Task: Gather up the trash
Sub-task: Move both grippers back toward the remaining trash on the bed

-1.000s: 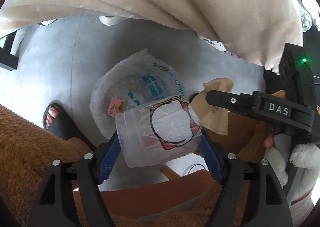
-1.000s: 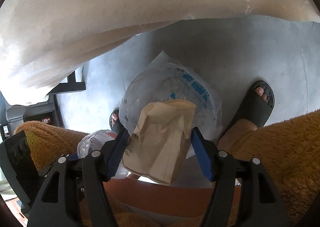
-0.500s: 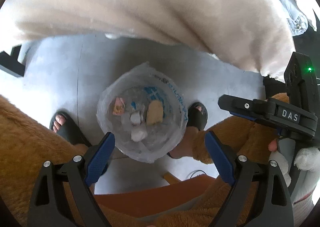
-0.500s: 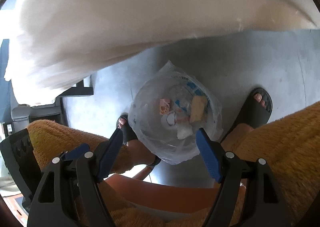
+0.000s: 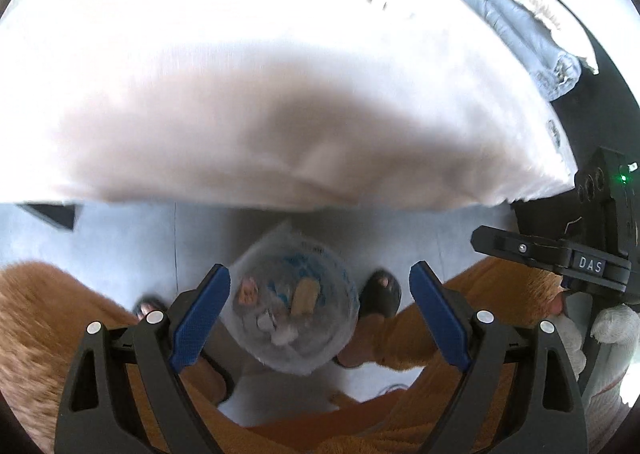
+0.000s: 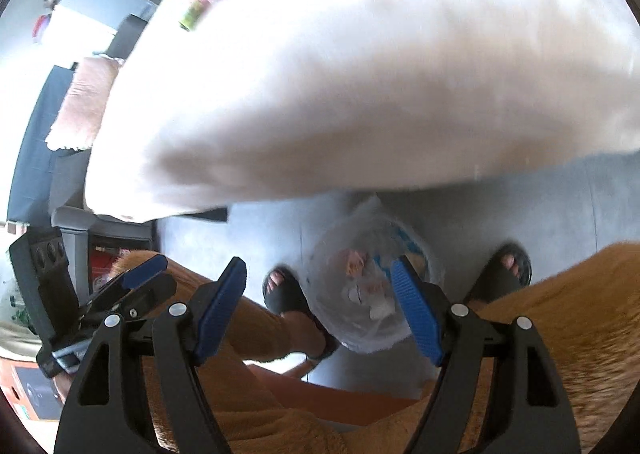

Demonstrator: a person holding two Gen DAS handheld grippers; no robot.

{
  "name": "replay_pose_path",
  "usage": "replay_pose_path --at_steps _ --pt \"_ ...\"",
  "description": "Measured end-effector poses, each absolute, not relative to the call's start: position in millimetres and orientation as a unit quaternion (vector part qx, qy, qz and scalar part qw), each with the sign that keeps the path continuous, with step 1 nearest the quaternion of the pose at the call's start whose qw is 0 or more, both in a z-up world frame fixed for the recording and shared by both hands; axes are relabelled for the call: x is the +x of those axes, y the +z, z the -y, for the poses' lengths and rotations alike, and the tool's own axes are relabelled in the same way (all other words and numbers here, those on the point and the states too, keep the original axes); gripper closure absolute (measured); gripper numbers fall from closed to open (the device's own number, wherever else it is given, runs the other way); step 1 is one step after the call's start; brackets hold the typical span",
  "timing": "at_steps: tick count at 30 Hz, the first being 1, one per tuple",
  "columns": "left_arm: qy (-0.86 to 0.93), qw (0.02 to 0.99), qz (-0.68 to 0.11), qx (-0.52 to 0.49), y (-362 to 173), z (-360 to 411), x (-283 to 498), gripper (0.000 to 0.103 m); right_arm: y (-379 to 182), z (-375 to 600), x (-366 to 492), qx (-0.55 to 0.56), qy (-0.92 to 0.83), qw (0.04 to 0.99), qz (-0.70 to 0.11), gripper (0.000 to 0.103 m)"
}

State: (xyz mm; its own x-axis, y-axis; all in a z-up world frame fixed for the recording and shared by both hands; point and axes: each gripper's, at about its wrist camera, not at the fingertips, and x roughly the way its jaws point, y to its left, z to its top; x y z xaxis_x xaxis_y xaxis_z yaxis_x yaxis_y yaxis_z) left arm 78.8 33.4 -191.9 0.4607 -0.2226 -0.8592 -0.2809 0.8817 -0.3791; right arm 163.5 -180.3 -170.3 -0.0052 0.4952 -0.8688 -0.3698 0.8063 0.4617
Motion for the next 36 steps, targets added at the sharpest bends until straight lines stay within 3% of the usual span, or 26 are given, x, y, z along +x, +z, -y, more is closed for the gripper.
replay_pose_path --at_steps 8,20,36 --pt "0.007 0.857 -0.474 -0.201 -129 -43 103 0.014 -103 178 190 0.041 0.329 0.757 -0.563 0.028" --pt "0.026 0.898 -0.42 -0.128 -68 -89 155 0.014 -71 137 251 0.025 0.342 0.788 -0.511 0.028" --pt "0.029 0.883 -0.439 -0.164 -106 -145 241 0.014 -92 73 356 -0.011 0.329 0.788 -0.521 0.028"
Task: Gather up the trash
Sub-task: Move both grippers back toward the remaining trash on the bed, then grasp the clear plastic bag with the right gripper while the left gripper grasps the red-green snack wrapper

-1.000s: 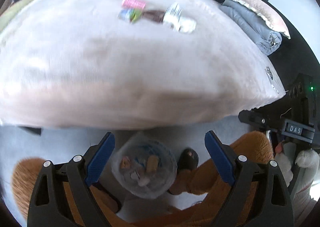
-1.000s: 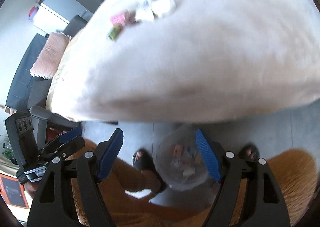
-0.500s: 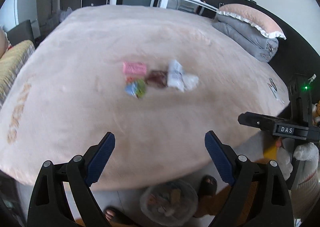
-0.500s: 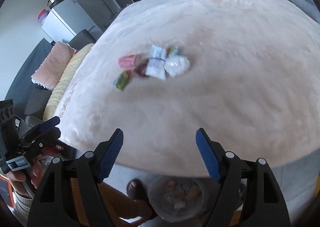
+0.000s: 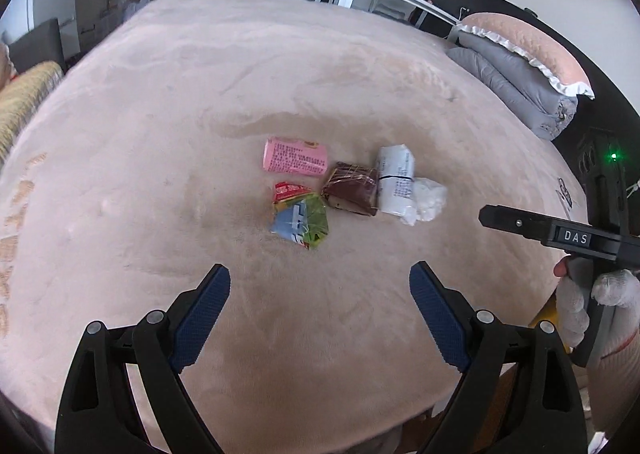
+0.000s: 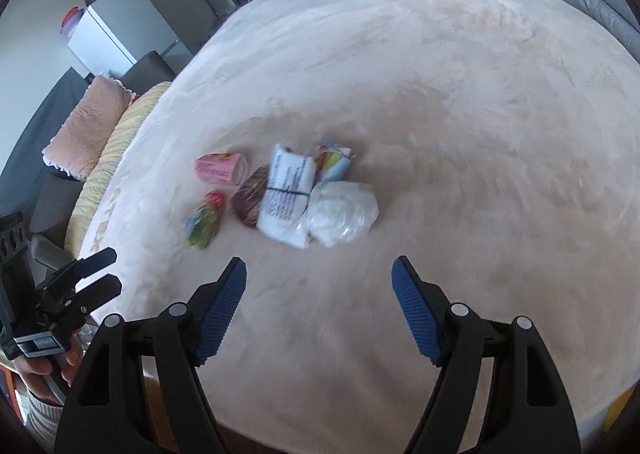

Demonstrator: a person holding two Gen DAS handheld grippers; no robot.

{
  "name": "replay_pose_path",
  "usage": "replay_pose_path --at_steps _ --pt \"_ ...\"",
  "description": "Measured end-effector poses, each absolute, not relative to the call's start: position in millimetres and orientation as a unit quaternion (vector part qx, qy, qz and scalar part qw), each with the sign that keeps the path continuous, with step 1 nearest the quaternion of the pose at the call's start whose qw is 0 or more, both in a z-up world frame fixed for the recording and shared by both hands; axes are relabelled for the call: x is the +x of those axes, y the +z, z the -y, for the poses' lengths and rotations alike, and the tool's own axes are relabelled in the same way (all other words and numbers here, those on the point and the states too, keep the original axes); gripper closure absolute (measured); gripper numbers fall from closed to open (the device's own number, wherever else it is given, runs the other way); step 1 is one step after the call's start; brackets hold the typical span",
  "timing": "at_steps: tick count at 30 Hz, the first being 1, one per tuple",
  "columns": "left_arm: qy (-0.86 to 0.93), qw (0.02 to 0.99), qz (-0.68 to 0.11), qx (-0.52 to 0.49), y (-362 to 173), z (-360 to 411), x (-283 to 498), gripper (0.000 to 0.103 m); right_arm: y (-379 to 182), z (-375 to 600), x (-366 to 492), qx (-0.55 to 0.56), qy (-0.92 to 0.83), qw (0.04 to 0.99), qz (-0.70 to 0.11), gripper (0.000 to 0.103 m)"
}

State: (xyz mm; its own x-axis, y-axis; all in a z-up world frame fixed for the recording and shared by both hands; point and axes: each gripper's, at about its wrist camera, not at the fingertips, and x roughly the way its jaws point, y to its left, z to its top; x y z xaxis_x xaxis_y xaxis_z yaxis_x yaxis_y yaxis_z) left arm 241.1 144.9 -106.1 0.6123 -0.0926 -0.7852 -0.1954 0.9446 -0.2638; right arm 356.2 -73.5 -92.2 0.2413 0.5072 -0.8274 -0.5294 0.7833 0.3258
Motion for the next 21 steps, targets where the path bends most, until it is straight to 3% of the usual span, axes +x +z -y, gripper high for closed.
replay_pose_path --at_steps 15,17,18,20,21 --pt "0.027 0.878 -0.452 -0.156 -156 -158 302 0.015 -139 47 410 0.006 0.34 0.777 -0.529 0.029" --pt "0.028 0.875 -0.457 -0.154 -161 -159 307 0.015 -145 45 411 0.004 0.342 0.777 -0.529 0.034" --pt "0.032 0.876 -0.456 -0.155 -163 -160 308 0.017 -147 45 410 0.006 0.343 0.776 -0.53 0.035" --pt "0.032 0.874 -0.458 -0.159 -167 -163 311 0.031 -151 45 411 0.011 0.348 0.774 -0.529 0.037" --pt "0.033 0.872 -0.461 -0.159 -170 -163 312 0.034 -151 45 411 0.009 0.347 0.775 -0.528 0.046"
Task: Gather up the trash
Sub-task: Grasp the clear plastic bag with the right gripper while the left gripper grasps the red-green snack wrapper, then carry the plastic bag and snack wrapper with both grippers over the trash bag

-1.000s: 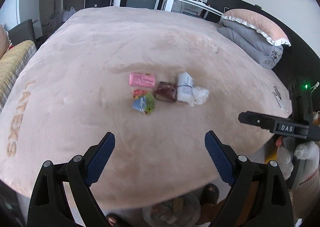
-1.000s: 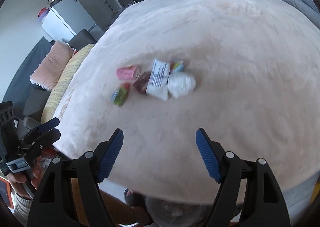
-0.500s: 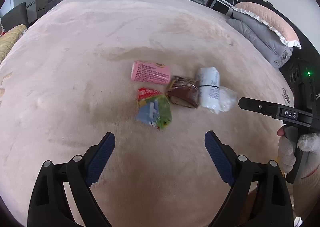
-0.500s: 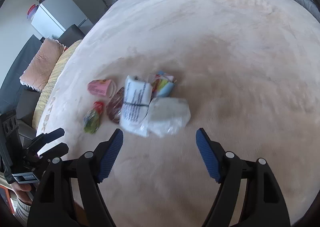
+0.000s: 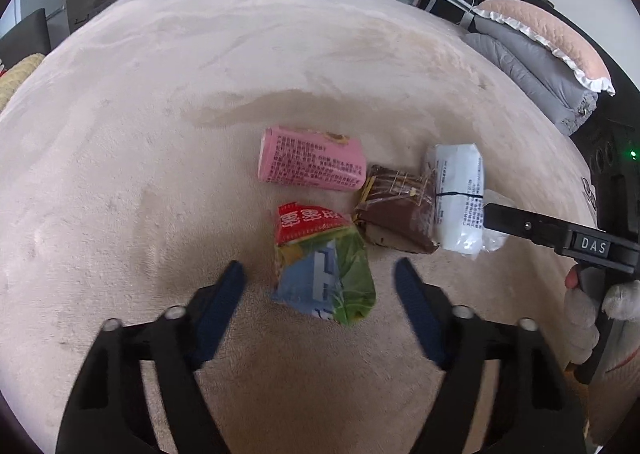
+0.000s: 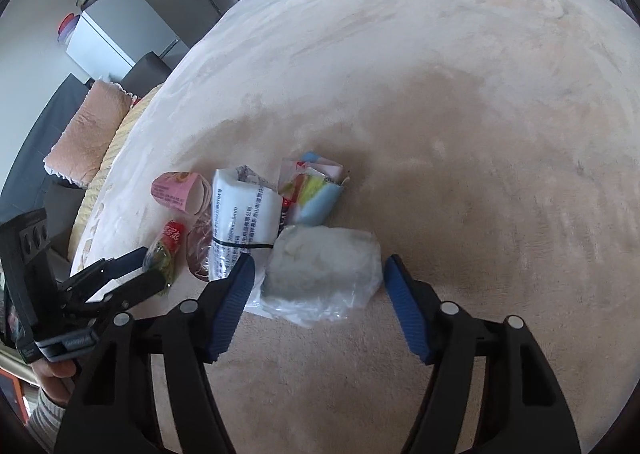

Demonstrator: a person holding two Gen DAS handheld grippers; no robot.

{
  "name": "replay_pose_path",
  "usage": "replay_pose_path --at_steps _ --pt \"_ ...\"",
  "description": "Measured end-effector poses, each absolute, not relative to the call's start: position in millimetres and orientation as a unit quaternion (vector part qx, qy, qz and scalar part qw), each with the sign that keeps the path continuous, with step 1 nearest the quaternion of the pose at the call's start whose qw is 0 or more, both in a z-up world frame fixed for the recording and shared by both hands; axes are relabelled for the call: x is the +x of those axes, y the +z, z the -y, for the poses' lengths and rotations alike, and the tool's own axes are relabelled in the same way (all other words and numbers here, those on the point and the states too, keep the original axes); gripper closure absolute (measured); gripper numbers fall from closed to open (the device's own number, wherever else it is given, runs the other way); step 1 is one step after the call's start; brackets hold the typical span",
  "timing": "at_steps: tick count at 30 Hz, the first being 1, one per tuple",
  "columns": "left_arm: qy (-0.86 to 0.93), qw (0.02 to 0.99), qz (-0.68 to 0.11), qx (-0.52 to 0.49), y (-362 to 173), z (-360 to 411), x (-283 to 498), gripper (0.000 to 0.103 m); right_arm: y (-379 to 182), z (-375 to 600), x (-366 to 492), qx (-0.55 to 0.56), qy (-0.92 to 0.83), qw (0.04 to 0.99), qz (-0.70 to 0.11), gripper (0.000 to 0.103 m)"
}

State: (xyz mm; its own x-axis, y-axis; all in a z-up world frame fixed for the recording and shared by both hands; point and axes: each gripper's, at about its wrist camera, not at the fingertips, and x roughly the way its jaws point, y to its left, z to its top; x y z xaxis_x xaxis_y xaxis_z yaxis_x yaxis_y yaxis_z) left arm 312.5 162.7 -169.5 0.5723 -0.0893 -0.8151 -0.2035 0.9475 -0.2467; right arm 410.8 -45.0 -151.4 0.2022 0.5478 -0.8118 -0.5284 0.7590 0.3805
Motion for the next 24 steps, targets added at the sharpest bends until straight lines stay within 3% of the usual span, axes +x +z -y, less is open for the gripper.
replay_pose_path --at_steps 5,15,24 --pt "0.04 0.878 -0.463 -0.117 -172 -152 316 0.053 -152 47 409 0.006 0.346 0.781 -0.52 0.048" --pt "0.041 0.885 -0.448 -0.118 -165 -147 302 0.054 -130 57 391 0.005 0.348 0.791 -0.502 0.048" --pt "0.03 0.898 -0.422 -0.119 -127 -119 270 0.054 -94 75 350 0.008 0.359 0.796 -0.488 0.048"
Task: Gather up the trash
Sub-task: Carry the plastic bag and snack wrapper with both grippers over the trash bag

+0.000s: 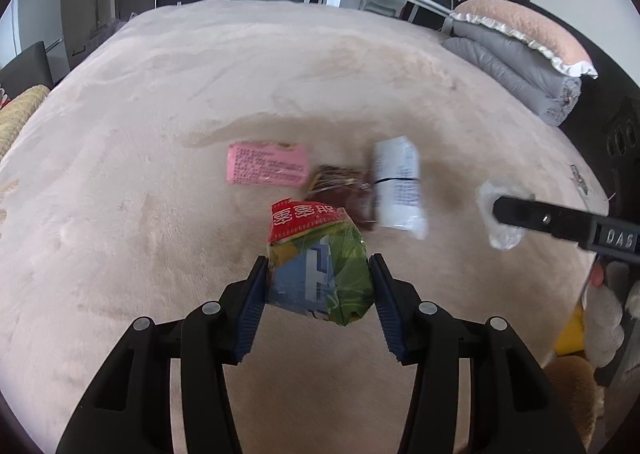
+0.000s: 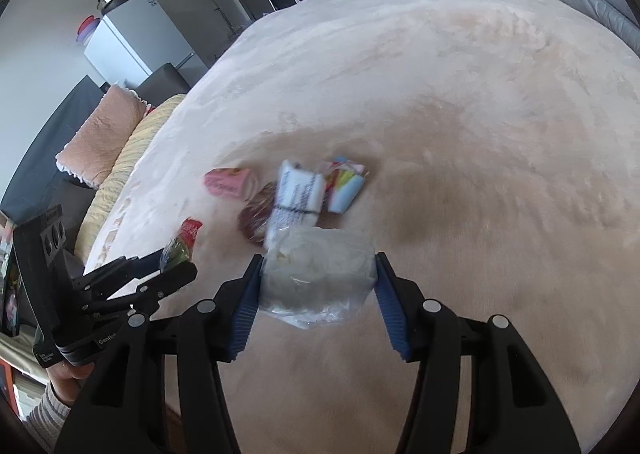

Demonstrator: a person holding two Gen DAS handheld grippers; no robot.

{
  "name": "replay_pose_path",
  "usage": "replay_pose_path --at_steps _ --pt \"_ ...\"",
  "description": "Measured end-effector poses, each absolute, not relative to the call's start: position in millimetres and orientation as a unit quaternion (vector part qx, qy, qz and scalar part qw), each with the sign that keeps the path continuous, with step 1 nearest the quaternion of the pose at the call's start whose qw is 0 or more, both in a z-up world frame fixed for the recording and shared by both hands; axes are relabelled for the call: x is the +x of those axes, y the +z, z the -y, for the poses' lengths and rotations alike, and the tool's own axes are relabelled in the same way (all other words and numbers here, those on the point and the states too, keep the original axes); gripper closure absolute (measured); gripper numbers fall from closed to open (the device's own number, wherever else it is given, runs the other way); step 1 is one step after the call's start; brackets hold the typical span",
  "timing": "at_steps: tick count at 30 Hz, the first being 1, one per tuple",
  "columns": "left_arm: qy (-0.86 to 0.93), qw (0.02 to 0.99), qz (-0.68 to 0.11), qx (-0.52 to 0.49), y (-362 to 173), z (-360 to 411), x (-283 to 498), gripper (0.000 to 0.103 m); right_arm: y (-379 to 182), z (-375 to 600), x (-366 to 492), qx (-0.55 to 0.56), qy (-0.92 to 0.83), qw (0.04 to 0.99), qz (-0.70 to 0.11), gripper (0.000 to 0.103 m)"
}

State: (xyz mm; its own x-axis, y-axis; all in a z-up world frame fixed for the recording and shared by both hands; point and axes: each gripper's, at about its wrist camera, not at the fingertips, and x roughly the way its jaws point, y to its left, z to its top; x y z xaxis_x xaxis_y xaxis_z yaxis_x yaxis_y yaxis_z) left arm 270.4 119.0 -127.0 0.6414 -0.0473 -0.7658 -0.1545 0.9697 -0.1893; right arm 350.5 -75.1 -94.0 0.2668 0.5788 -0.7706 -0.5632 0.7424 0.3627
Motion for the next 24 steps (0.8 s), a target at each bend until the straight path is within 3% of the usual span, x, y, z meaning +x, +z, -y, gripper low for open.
replay_pose_path --at_steps 11,24 --pt "0.014 0.913 -0.389 -0.118 -78 -77 205 0.054 -50 103 270 -0.012 0.375 0.799 -0.47 0.048" --pt "-0.009 0.915 -0.385 -0.12 -64 -34 140 0.054 -28 134 196 -0.012 0.391 0.798 -0.458 0.048"
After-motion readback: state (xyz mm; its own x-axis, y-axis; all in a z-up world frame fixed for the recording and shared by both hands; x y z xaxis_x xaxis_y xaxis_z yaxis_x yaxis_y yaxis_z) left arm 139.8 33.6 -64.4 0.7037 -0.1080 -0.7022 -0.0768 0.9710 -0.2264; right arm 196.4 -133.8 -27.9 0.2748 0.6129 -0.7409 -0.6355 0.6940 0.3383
